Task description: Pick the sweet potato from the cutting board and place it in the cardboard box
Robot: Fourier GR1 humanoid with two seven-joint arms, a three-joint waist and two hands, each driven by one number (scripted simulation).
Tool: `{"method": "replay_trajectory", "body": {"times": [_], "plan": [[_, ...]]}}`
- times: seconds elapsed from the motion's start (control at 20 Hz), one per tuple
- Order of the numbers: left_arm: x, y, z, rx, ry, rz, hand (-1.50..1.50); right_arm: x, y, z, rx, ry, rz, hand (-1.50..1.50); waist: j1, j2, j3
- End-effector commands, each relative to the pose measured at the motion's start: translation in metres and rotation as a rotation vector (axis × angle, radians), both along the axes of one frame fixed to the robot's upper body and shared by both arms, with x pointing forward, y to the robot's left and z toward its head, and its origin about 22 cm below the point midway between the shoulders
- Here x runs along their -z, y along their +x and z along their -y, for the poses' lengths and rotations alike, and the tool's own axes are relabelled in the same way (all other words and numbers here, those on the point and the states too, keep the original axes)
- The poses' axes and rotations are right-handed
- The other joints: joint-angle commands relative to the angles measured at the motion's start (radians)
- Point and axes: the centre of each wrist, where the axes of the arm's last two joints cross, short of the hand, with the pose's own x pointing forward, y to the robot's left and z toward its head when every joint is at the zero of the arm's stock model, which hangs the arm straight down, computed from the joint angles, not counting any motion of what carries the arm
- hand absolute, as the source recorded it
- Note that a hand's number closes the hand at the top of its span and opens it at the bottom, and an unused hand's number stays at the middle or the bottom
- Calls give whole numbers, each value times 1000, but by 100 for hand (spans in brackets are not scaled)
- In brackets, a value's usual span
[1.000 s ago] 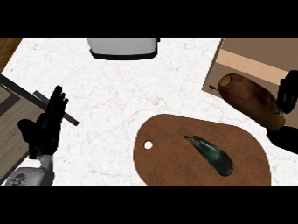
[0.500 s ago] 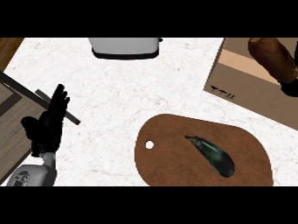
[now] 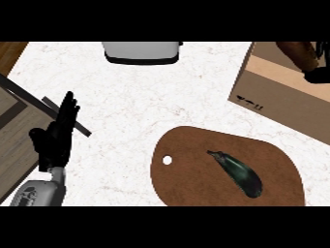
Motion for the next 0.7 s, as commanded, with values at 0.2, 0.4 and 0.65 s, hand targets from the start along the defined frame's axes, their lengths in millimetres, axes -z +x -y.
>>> {"method": "replay_trajectory", "body": {"times": [0.2,0.4,0.65], "plan": [[12,-9,-8,-45,4,-107,0,51,29,30,11,201,-102,-150,5,8,-11],[27,-15,-22,-39,-8,-119,0,65,33,39,-54,323,-16,-150,4,11,-11],[17,-4,-29,-45,6,-91,0,55,39,45,-206,576,127,-150,-6,10,-11]]}}
